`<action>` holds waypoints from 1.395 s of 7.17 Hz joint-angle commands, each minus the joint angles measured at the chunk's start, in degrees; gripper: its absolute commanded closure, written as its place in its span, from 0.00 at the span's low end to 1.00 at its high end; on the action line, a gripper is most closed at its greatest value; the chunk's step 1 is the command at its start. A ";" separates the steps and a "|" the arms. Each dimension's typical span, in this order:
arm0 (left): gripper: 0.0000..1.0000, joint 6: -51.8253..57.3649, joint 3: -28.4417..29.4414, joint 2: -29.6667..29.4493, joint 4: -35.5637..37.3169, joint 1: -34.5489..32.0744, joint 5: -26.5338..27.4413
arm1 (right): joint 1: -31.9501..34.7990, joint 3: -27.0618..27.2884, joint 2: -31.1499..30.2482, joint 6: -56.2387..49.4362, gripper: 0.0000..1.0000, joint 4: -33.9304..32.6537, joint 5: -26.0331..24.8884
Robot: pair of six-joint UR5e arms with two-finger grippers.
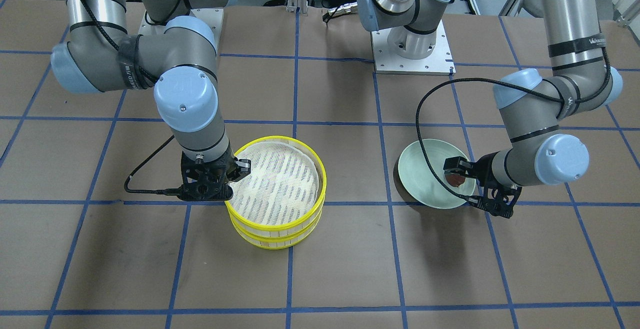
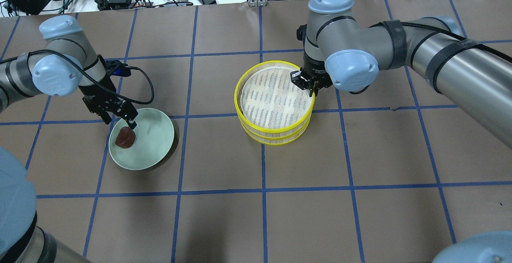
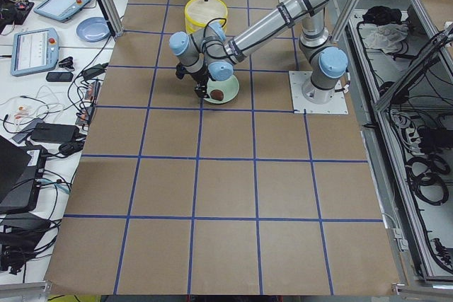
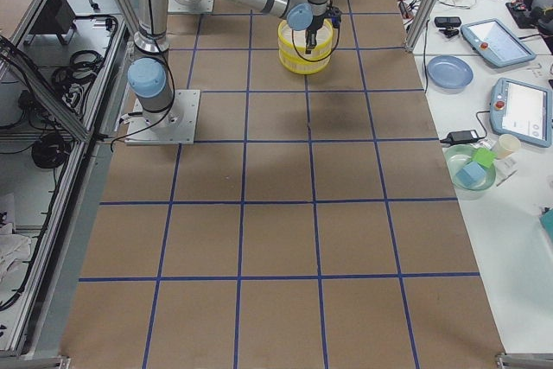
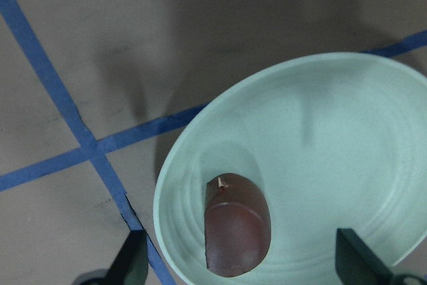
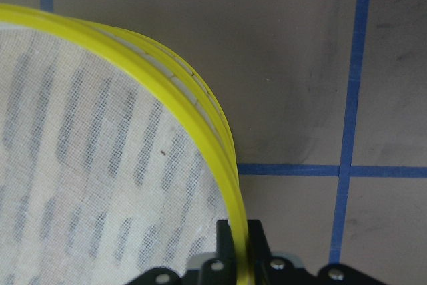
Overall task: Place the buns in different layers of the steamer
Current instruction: 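Lower the left gripper to the plate and grasp the brown bun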
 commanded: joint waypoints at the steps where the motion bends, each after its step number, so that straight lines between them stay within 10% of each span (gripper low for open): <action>1: 0.19 -2.10 -0.48 -1.70 -0.08 0.07 0.07 | 0.19 0.00 0.60 -0.14 1.00 -0.39 -0.24; 3: 1.00 -4.14 -0.30 -2.24 -0.69 0.07 0.25 | 0.19 -0.08 0.69 -0.14 1.00 -0.92 -0.33; 7: 1.00 -5.80 2.14 0.21 -1.92 -0.02 -0.54 | 0.19 -0.44 0.51 -0.23 1.00 -1.62 -0.51; 10: 1.00 -26.31 14.78 4.52 -12.89 -6.31 -5.02 | 0.10 -0.09 0.60 -0.66 1.00 -1.27 -1.64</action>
